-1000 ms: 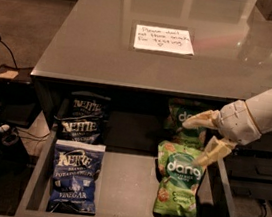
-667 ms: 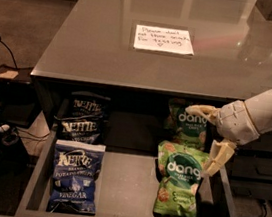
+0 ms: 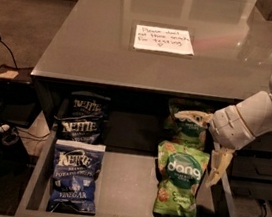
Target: Pick green rice chip bag from top drawer and place on counter
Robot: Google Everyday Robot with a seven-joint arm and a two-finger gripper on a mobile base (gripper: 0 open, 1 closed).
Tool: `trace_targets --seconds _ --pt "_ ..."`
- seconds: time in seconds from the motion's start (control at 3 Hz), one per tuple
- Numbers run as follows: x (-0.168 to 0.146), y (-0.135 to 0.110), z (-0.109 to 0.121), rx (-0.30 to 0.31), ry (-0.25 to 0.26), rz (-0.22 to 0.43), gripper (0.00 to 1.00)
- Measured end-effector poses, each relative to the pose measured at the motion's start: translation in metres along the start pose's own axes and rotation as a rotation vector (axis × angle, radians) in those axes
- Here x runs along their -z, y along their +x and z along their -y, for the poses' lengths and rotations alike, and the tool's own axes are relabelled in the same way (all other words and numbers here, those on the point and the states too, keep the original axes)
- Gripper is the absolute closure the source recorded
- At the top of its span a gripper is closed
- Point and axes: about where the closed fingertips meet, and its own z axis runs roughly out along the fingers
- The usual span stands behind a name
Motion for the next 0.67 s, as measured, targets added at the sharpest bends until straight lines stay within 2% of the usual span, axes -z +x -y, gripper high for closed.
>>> trace_targets --seconds 0.33,0.67 --pt "-0.0036 -0.0065 -0.0057 0.213 -0.040 0.012 0.00" --pt "-0.0055 -0.0073 -0.0050 0.304 -0.041 0.016 0.00"
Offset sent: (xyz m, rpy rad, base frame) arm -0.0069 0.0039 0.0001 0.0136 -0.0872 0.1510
